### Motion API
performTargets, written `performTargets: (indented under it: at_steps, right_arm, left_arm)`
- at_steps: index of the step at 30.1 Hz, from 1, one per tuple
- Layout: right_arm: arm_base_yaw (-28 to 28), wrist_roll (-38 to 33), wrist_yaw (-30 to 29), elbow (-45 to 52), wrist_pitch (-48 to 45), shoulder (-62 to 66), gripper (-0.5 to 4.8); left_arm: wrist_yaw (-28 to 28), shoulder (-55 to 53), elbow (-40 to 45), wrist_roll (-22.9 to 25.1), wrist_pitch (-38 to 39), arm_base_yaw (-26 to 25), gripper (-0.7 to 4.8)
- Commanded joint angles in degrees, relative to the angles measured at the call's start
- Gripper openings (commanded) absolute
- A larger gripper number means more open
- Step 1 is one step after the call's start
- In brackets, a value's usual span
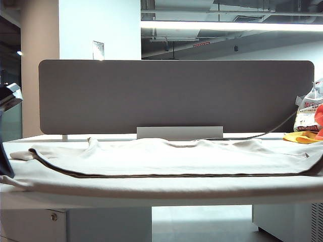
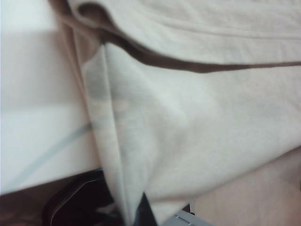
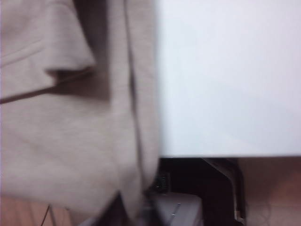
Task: Fold the bottom side of the T-shirt horizontally towards the center, about one-third of the way, then fold the sleeve back towards the center, creating a straight line along the edge of the T-shirt, and finally fold the bottom of the T-shirt up towards the top, creating a neat rectangle.
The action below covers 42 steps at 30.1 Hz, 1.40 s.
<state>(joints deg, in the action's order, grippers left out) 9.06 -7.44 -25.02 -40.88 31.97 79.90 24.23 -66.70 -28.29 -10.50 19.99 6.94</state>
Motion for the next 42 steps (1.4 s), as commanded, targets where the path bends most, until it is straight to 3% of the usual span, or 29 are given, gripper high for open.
performTargets:
  at_steps: [1,4,6,12,18,33,42]
  right_arm:
    - [-0.02,-0.11,-3.65,-0.02,-1.46,-0.22,2.41]
    - [-0.02,-0.31,-3.87,-0.17,-2.69,-0.24,3.22]
    - [0.0,-0.31,-3.82,-0.44,-3.67,-0.24,3.3]
    - [1.25,-1.81,-1.97,-3.74,-6.58,-0.24,3.34]
    - [2.91,-3.43,5.01,-8.72,-11.23,-0.11,3.34]
    - [8.17,-4.55,5.55,-27.06,-10.99,19.43,3.34]
    - [8.57,-4.52,6.05,-37.99,-10.21,30.16,3.34]
  left_arm:
    - [-0.2,0.07,-0.04,-0.02,-1.31,0.0,2.36]
    - [-1.05,0.07,-0.42,-0.55,-2.34,-0.09,3.75]
    - [-2.56,0.07,-1.16,-1.11,-2.32,-0.09,4.08]
    - [-6.93,-0.11,-6.01,-1.81,-1.2,-0.09,4.08]
    - [-13.25,-3.56,-13.2,-0.61,-2.03,-0.2,4.04]
    - [-12.5,-27.02,-35.21,-0.11,-1.29,-9.86,4.04]
    - [-14.75,-38.45,-46.49,4.57,1.6,-10.88,4.04]
